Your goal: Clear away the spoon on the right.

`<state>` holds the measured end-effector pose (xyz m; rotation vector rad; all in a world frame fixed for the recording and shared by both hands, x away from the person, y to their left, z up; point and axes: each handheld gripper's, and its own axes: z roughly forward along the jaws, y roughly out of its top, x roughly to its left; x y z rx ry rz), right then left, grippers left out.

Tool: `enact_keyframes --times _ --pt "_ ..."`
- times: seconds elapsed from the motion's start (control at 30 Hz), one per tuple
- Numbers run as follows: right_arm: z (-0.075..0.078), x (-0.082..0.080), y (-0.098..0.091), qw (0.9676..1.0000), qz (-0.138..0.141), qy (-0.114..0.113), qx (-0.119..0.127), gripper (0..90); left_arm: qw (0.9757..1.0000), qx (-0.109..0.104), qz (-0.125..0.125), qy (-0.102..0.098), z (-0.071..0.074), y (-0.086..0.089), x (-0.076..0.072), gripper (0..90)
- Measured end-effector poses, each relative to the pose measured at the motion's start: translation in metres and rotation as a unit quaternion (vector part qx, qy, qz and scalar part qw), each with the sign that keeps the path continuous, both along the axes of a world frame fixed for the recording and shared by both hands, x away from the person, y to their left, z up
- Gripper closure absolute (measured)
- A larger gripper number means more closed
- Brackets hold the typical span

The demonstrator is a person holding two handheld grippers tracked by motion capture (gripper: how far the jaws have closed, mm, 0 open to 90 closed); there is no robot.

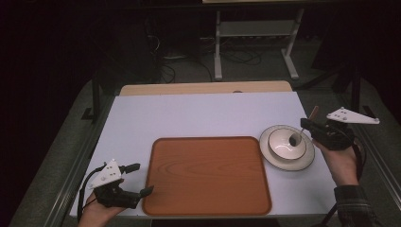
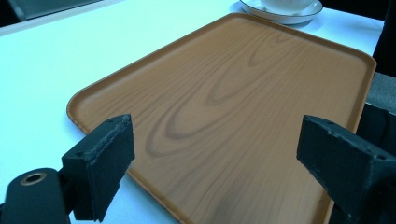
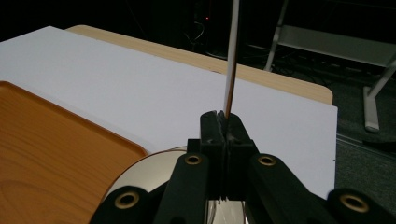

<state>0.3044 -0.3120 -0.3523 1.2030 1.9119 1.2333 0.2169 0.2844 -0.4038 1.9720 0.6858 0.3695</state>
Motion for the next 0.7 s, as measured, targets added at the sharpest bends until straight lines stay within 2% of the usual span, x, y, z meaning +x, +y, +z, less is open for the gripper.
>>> enact_keyframes --times 0.4,0.7 --pt "0.017 -0.007 0.018 0.9992 0.038 -0.009 -0.010 88.2 1.0000 -0.001 0.001 0.000 0.000 0.001 0.000 10.9" --pt "0.026 -0.015 0.038 0.9961 0.086 -0.011 -0.016 88.2 1.0000 0.000 0.001 0.000 0.000 0.000 -0.001 10.9"
